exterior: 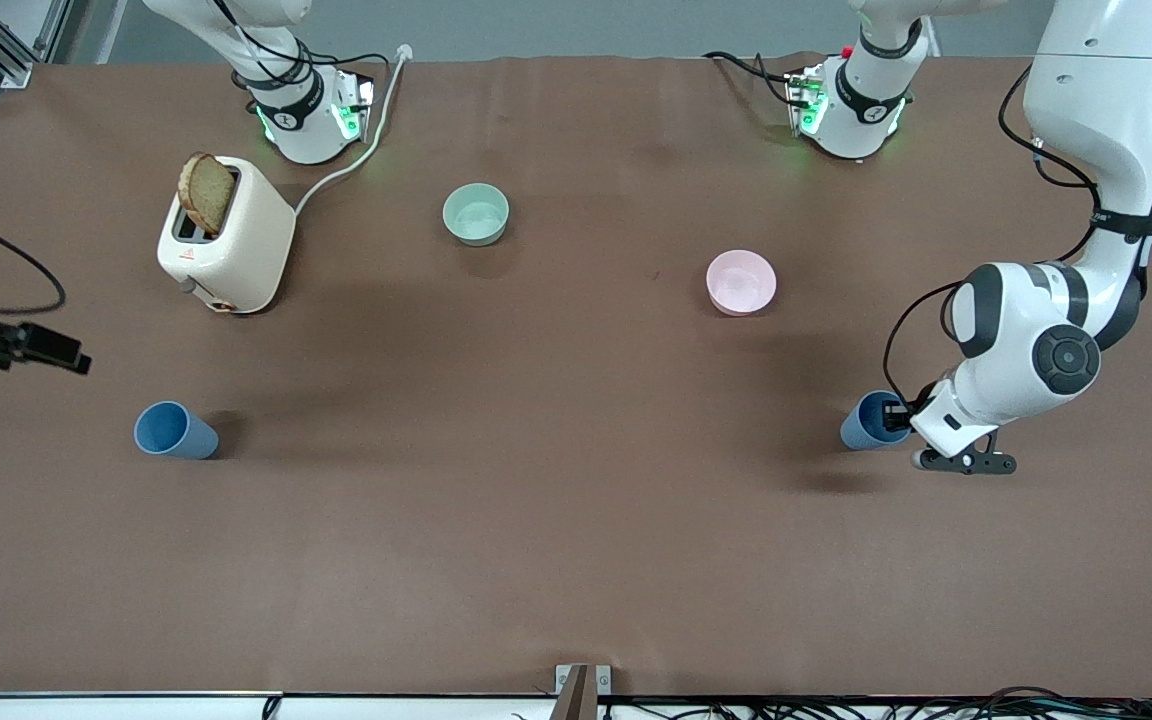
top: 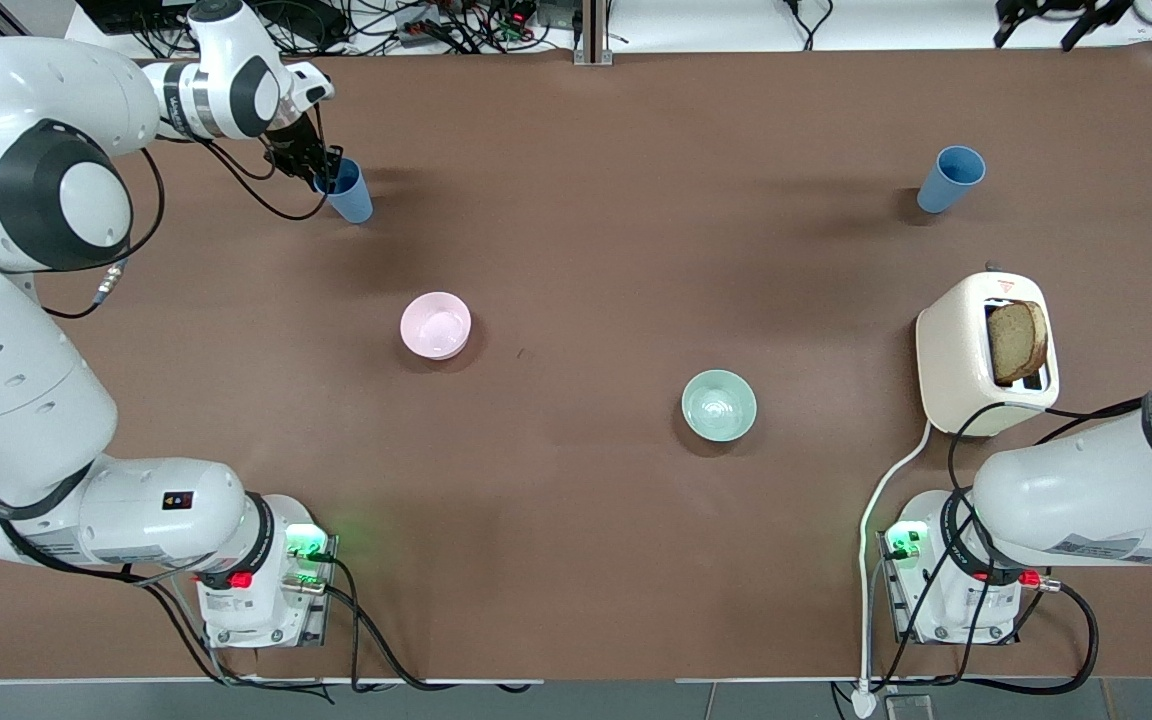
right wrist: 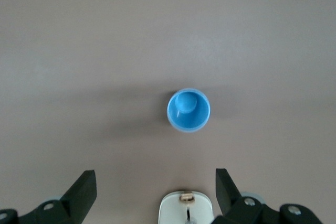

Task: Stack blue cups with both arms
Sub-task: 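Carry the blue cup to center with the left gripper while the right gripper grasps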

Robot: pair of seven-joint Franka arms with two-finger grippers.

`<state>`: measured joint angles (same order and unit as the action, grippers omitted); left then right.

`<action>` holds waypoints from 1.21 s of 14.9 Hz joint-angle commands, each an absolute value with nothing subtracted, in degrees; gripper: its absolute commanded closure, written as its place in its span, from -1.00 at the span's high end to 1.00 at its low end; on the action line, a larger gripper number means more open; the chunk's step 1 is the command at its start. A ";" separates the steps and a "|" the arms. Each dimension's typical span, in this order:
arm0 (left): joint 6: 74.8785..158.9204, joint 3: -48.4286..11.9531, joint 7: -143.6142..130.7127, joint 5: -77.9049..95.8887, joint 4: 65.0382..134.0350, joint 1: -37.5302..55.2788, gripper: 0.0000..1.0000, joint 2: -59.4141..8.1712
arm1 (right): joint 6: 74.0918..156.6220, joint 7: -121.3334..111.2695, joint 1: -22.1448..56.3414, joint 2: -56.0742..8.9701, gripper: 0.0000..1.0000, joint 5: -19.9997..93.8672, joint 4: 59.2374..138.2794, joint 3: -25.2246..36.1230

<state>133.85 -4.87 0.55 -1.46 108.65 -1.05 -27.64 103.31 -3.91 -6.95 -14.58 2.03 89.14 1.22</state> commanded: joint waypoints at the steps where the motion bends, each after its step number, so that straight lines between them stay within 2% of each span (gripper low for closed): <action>1: 133.69 -5.01 0.88 -0.88 108.37 -1.23 -1.00 -27.07 | 109.67 -8.42 -10.53 -19.66 1.00 5.35 91.67 0.70; 4: 128.69 -10.44 -4.62 -0.35 107.76 -0.79 -1.00 -24.18 | 113.37 -12.82 -13.35 -25.12 1.00 8.26 91.58 0.70; 7: 126.83 -20.80 -25.50 -0.70 104.69 0.08 -0.99 -24.26 | 115.22 -13.44 -14.68 -28.90 1.00 8.26 91.58 0.62; 8: 126.83 -22.57 -31.84 -0.96 103.11 2.00 -1.00 -24.95 | 115.40 -13.97 -14.76 -29.96 0.99 8.35 91.58 0.62; 11: 126.91 -22.68 -45.49 -1.23 96.62 11.04 -1.00 -29.95 | 115.49 -16.77 -16.34 -33.30 0.91 8.52 92.02 0.27; 13: 127.26 -22.50 -51.04 -1.58 92.74 15.27 -1.00 -33.90 | 115.84 -19.93 -16.96 -35.15 0.86 12.90 92.37 0.35; 15: 127.53 -22.24 -56.92 -4.47 89.93 19.14 -0.99 -37.51 | 115.93 -22.14 -17.75 -36.56 0.62 14.06 92.46 0.35; 16: 127.70 -22.15 -60.26 -6.14 88.43 20.38 -1.00 -39.18 | 116.19 -22.15 -17.75 -36.65 0.36 14.06 92.46 0.35; 18: 128.32 -22.15 -64.58 -8.60 86.67 22.23 -1.00 -41.91 | 116.10 -22.06 -17.67 -36.56 -0.51 14.41 92.37 0.26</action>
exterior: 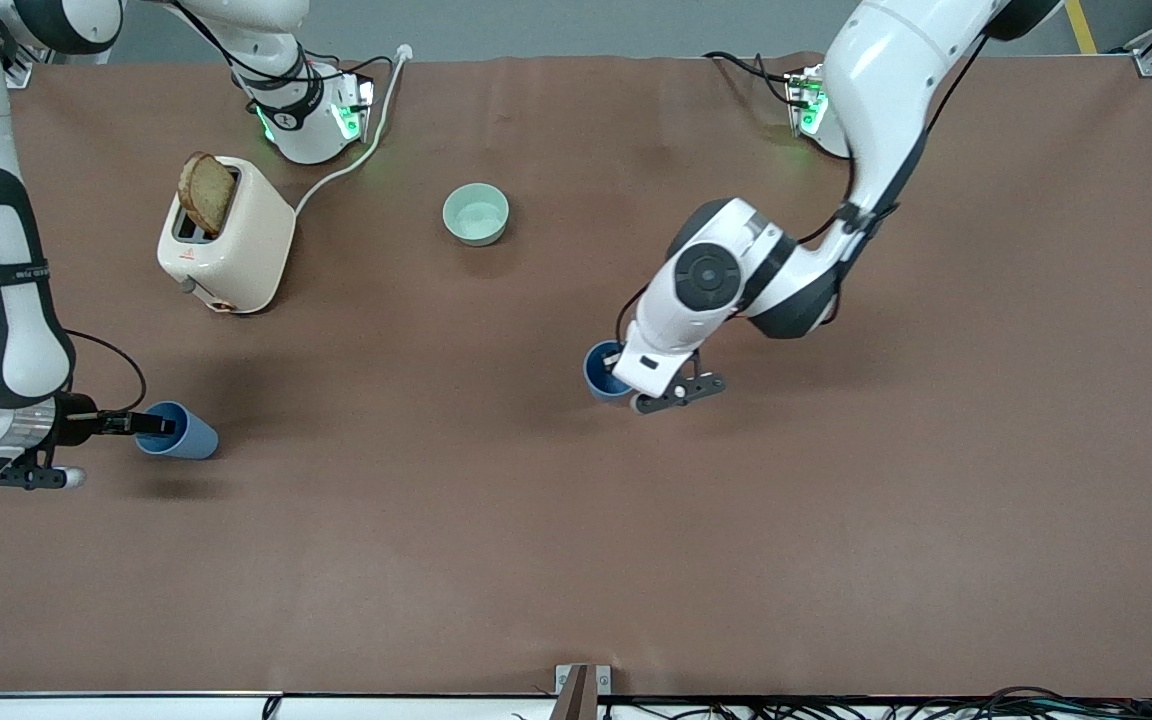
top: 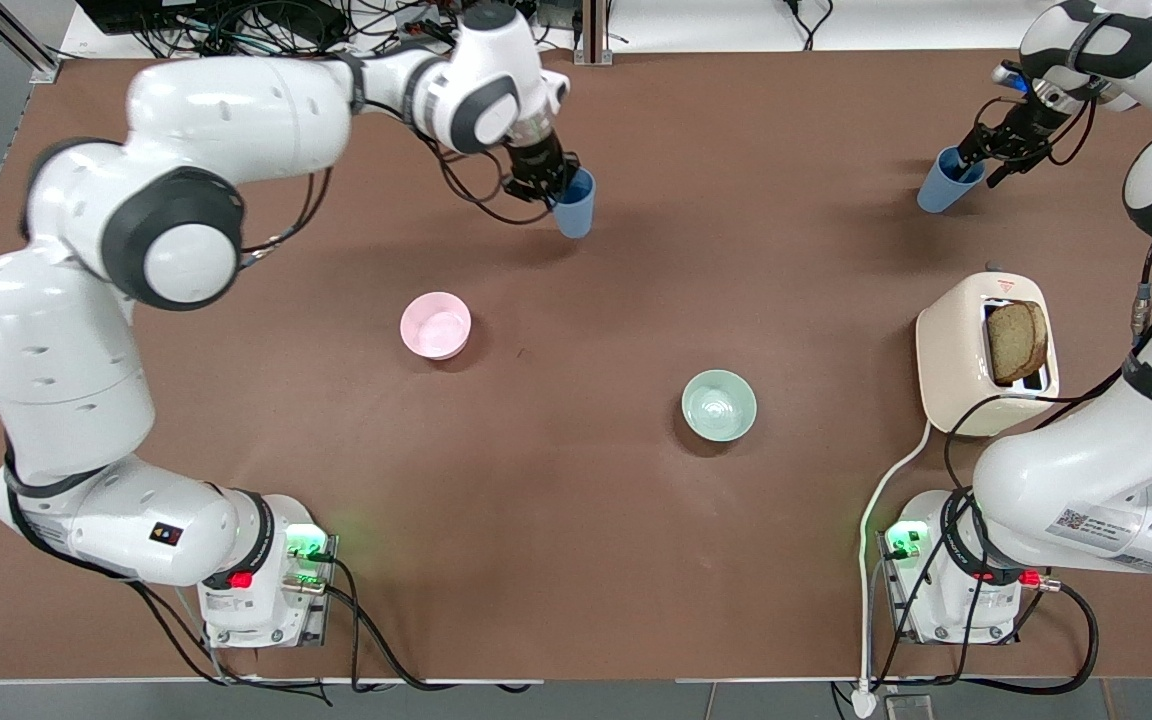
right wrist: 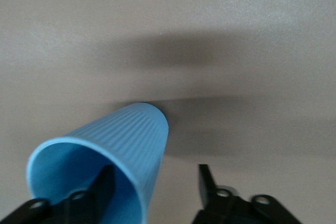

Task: Stack blue cups with both arms
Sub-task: 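Carry the blue cup to center with the left gripper while the right gripper grasps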

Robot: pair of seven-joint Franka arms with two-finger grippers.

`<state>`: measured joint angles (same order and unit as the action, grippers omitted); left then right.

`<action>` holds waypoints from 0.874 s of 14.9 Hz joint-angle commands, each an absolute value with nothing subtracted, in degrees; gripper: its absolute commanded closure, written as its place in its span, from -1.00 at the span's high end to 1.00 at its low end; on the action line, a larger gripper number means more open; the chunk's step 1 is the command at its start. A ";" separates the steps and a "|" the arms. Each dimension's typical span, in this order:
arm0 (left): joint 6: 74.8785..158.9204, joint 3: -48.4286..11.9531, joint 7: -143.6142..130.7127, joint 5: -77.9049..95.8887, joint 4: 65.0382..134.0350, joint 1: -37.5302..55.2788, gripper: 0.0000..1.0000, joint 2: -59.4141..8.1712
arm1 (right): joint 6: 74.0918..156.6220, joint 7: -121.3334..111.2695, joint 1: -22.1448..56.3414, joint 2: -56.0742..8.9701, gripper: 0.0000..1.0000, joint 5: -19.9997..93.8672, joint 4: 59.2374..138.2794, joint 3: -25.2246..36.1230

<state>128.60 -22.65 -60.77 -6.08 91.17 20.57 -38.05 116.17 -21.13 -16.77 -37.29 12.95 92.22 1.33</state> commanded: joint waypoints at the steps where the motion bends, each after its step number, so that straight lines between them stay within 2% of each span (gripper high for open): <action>1: 129.71 -22.15 -66.17 -8.96 86.05 23.37 -0.99 -43.05 | 115.84 -22.06 -17.58 -36.48 -0.79 14.85 92.37 0.26; 2: 131.38 -21.89 -67.57 -8.96 85.96 24.07 -0.99 -43.76 | 115.67 -22.06 -17.32 -36.39 -0.87 15.03 92.37 0.26; 3: 132.27 -21.80 -68.37 -8.96 85.96 24.34 -0.91 -44.03 | 115.40 -22.06 -17.40 -36.30 -0.92 15.03 92.29 0.26; 4: 132.28 -21.71 -68.29 -8.96 85.96 24.35 -0.32 -44.03 | 115.14 -21.97 -16.97 -35.95 -0.95 15.03 92.29 0.26; 5: 132.28 -21.53 -68.38 -9.05 85.96 24.35 0.99 -43.69 | 113.92 -21.80 -16.88 -35.25 -0.96 15.03 91.76 0.26; 8: 128.96 -20.40 -67.94 -9.14 83.07 22.68 1.00 -39.66 | 110.93 -21.01 -15.65 -31.40 -0.98 14.94 90.79 0.18; 11: 113.95 -18.11 -64.97 -8.97 76.48 20.14 1.00 -32.98 | 104.09 -13.22 -11.36 -24.55 -0.98 13.80 88.87 0.44; 13: 109.61 -18.37 -58.40 -8.88 76.11 13.84 1.00 -26.40 | 100.73 -6.72 -6.53 -20.41 -0.98 11.35 87.89 0.35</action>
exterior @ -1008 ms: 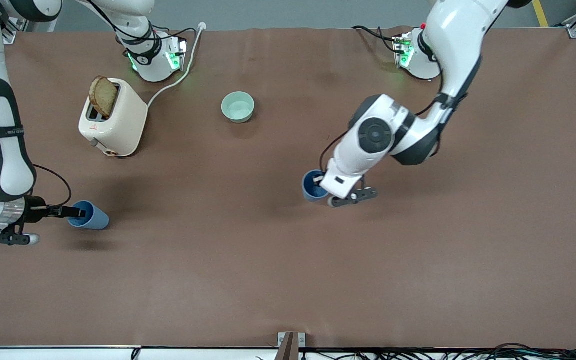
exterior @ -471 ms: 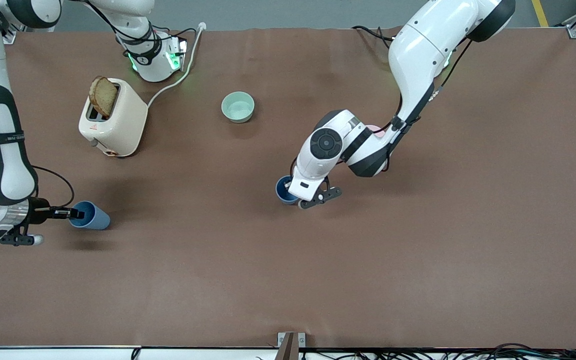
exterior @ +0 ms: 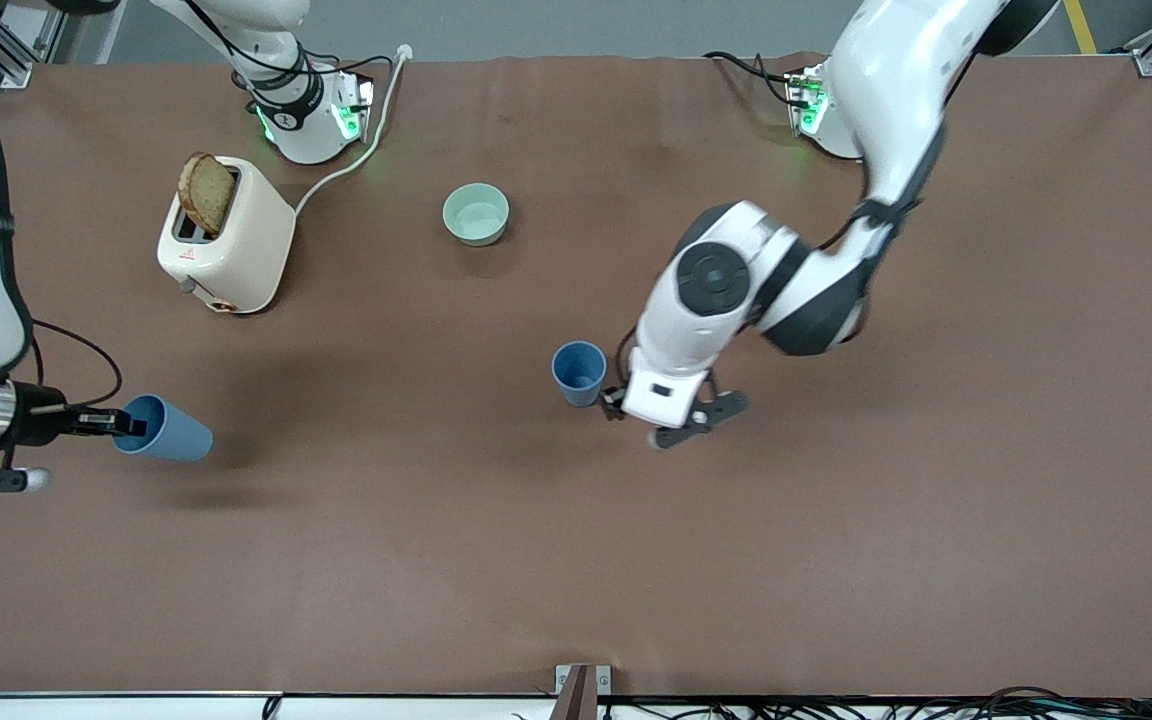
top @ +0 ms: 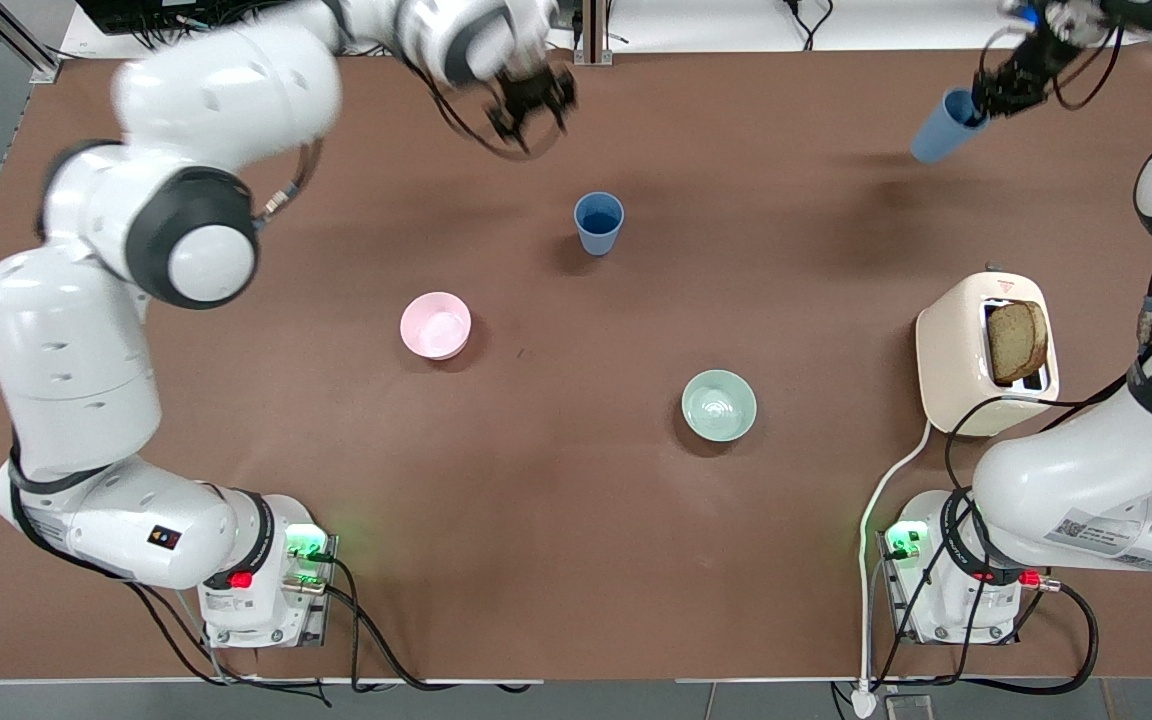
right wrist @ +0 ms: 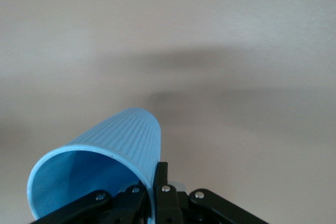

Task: Stack blue cups with both arms
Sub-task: 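Release the cup with the left gripper while the right gripper lifts its cup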

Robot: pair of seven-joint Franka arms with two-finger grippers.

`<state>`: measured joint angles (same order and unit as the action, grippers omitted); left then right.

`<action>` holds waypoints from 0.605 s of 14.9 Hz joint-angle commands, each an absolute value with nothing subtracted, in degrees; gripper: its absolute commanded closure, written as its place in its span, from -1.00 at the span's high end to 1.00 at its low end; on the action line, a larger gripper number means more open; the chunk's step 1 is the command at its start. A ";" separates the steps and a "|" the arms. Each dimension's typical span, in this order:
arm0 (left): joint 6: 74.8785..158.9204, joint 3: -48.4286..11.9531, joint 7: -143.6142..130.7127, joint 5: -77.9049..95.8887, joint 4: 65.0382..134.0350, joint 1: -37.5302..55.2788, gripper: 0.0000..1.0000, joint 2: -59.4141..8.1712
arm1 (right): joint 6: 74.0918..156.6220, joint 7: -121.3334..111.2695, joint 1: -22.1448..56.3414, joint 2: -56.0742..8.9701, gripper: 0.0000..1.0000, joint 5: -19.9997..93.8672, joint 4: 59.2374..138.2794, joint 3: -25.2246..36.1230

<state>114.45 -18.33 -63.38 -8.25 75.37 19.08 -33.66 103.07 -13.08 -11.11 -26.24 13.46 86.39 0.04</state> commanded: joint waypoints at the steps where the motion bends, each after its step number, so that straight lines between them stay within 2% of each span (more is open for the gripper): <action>1: 108.56 -18.80 -52.70 -8.62 76.37 10.75 1.00 -23.93 | 100.64 -2.33 -3.89 -18.65 -0.98 10.21 87.98 0.35; 6: 96.70 -18.98 -24.22 -8.26 76.38 -1.82 1.00 -12.76 | 100.55 20.08 10.35 -15.29 -0.99 9.23 87.89 0.26; 9: 90.81 -18.90 -15.32 -7.82 76.55 -4.65 1.00 -8.10 | 101.34 32.13 19.13 -15.47 -0.99 8.97 87.98 0.35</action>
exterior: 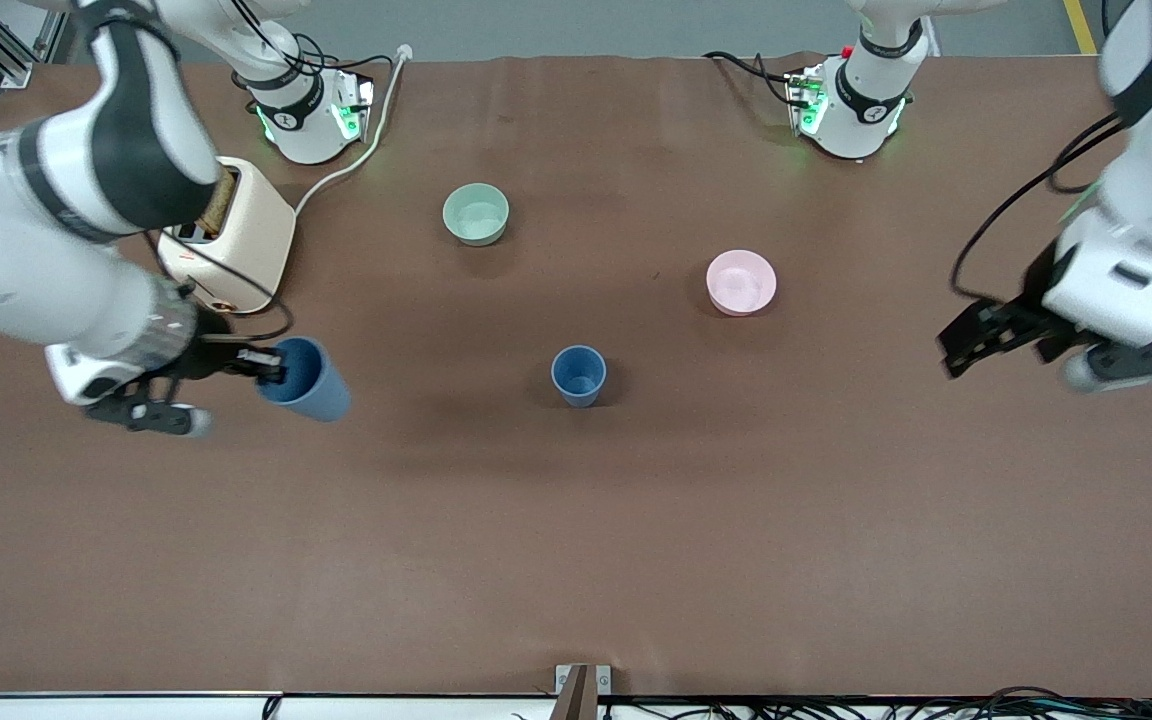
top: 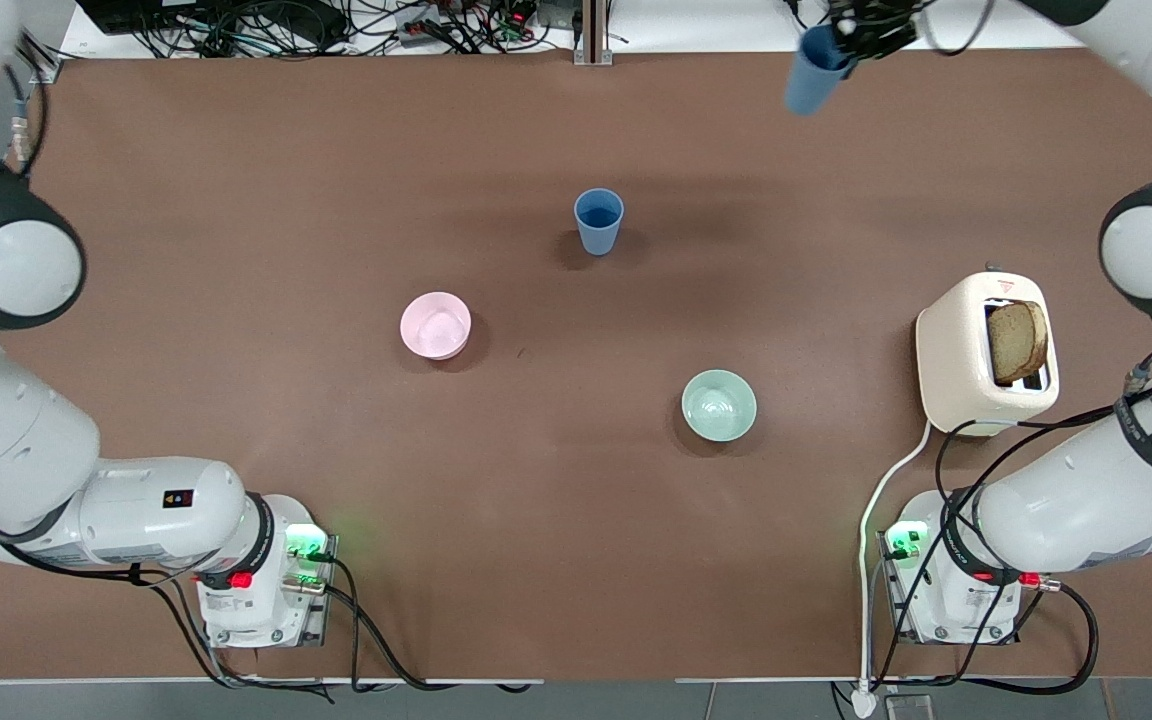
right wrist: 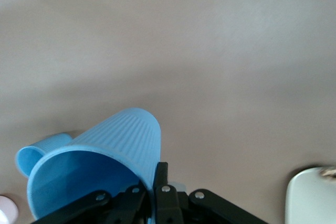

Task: Stack blue cups with both arms
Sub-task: 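Carry the blue cup with the right gripper over the center cup, then lower the cup into the center cup and open the right gripper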

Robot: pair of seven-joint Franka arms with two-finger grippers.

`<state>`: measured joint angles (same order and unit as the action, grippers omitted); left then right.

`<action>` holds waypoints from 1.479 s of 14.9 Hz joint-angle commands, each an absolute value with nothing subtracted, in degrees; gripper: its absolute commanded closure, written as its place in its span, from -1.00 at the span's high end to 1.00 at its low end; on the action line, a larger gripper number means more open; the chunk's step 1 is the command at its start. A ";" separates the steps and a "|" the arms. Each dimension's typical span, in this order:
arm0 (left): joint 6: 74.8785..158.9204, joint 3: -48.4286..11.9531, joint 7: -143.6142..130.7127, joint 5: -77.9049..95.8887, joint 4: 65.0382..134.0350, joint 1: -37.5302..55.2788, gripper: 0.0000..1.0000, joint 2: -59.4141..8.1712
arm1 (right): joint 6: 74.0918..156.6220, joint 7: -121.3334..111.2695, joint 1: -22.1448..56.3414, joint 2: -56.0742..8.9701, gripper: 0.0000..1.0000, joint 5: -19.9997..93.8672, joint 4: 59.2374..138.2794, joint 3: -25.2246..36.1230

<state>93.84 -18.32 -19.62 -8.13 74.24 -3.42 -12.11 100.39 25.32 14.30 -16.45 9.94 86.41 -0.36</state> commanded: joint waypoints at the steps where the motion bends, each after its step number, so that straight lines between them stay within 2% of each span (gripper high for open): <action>1: 88.96 -18.90 -13.73 -7.74 76.55 -5.18 1.00 -7.30 | 102.12 35.21 21.77 -15.56 -0.99 7.83 87.98 0.35; 4: 87.63 -16.89 -10.04 -6.86 79.44 -4.58 1.00 -4.05 | 105.63 46.72 29.85 -16.26 -0.99 4.22 88.07 0.26; 6: 86.84 -7.70 -5.99 -4.58 81.99 1.63 1.00 -1.94 | 108.36 51.83 33.82 -18.01 -0.99 4.04 88.24 0.35; 7: 85.88 -5.12 -5.19 -3.18 82.35 2.63 1.00 -1.50 | 109.67 54.55 35.49 -19.06 -0.99 3.96 88.33 0.35; 10: 85.61 -4.05 -4.83 -2.46 84.02 3.34 1.00 -0.53 | 114.77 62.12 39.54 -23.01 -0.99 3.69 88.24 0.35; 14: 85.69 -4.83 -4.83 -2.37 85.17 2.99 1.00 1.41 | 117.41 66.79 42.79 -26.27 -0.99 2.02 88.07 0.26; 22: 85.34 -5.01 -4.75 -2.37 84.73 3.43 1.00 1.32 | 123.40 68.20 44.65 -30.23 -0.99 2.64 87.89 0.35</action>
<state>85.68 -5.03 -5.40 -3.06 83.63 3.51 0.10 122.83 66.82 43.99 -29.81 3.22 88.25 -0.22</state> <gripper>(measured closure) 0.000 0.960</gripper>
